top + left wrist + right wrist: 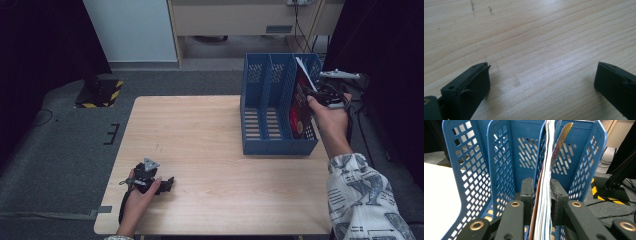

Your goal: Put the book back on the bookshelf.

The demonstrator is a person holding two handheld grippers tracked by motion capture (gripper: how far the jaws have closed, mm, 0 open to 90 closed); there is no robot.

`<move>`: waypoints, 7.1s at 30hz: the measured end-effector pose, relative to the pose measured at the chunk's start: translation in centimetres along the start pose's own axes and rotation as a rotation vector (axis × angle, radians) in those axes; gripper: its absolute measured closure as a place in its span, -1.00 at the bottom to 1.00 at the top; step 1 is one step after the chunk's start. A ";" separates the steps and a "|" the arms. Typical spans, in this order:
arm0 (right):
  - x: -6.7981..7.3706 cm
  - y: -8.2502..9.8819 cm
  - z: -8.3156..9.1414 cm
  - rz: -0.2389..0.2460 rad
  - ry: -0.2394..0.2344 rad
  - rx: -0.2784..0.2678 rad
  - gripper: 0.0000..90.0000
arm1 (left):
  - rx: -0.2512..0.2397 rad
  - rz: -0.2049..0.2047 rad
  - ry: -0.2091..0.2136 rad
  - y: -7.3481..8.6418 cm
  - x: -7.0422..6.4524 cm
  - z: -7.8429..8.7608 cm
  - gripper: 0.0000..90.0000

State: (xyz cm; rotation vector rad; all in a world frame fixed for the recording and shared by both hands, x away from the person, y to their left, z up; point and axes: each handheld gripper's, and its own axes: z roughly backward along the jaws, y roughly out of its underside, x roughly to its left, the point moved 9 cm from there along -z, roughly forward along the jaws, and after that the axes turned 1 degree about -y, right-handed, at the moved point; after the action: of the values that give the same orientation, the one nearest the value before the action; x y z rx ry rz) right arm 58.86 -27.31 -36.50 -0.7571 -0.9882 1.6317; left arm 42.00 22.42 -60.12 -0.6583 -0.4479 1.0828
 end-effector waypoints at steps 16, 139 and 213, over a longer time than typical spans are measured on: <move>-0.6 -0.2 -0.2 -0.009 0.014 0.008 0.93 | 0.000 -0.003 0.004 0.0 -0.1 0.0 -1.00; 1.4 0.3 0.3 0.063 -0.022 -0.142 -0.87 | 0.001 -0.011 0.014 -0.1 -0.4 -0.1 -1.00; 8.8 11.2 4.4 0.133 -0.192 -0.028 -0.88 | -0.005 -0.014 0.017 -0.1 -0.6 -0.1 -1.00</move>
State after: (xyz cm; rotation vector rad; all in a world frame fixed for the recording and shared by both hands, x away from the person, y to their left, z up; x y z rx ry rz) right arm 47.78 -21.25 -44.42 -0.7070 -1.1177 1.8350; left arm 41.93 21.81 -60.14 -0.6675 -0.4401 1.0620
